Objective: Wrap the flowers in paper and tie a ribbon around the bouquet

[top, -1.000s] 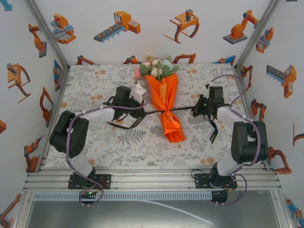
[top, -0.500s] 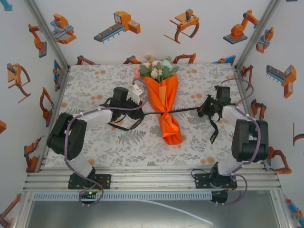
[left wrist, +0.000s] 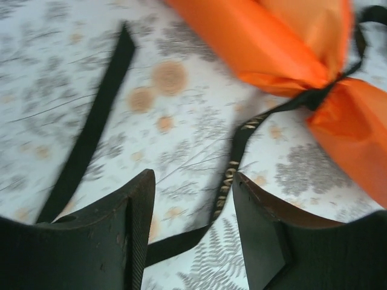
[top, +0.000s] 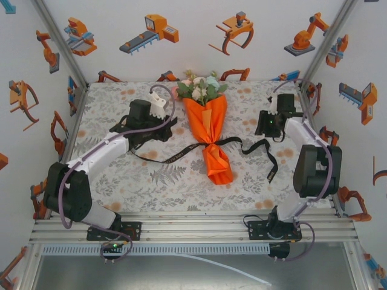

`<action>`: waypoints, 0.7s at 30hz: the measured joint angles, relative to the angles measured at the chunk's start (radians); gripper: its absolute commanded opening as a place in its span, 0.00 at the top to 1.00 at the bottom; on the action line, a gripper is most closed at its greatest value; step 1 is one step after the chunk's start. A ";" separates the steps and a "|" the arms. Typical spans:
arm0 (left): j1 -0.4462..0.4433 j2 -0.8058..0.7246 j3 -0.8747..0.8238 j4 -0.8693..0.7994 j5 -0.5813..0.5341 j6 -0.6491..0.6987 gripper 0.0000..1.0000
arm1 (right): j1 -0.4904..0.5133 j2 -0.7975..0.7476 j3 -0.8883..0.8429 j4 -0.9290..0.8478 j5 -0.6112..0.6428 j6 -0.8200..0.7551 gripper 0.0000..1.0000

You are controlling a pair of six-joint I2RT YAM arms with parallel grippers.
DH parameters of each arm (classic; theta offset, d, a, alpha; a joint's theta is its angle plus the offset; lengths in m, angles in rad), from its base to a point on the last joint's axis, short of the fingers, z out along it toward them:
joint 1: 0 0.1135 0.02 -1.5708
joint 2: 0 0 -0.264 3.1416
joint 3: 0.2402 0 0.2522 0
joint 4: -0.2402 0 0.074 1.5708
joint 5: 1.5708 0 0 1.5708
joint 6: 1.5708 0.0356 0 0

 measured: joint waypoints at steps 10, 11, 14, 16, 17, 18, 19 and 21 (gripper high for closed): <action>0.044 -0.002 0.055 -0.334 -0.112 0.161 0.25 | 0.228 0.204 0.125 -0.209 0.029 -0.291 0.50; 0.047 -0.002 0.054 -0.343 -0.088 0.174 0.23 | 0.235 0.216 0.133 -0.220 0.029 -0.306 0.52; 0.049 0.002 0.048 -0.361 -0.003 0.202 0.19 | 0.238 0.243 0.137 -0.243 0.039 -0.335 0.69; 0.048 0.022 0.048 -0.362 0.039 0.209 0.18 | 0.235 0.247 0.142 -0.255 0.055 -0.350 0.83; 0.046 0.037 0.048 -0.362 0.054 0.209 0.18 | 0.235 0.247 0.142 -0.259 0.058 -0.353 0.87; 0.045 0.056 0.048 -0.361 0.067 0.209 0.18 | 0.234 0.246 0.142 -0.262 0.058 -0.356 0.90; 0.042 0.073 0.048 -0.360 0.076 0.209 0.18 | 0.233 0.245 0.142 -0.264 0.055 -0.360 0.93; 0.031 0.111 0.048 -0.352 0.096 0.209 0.18 | 0.233 0.230 0.139 -0.266 0.038 -0.363 1.00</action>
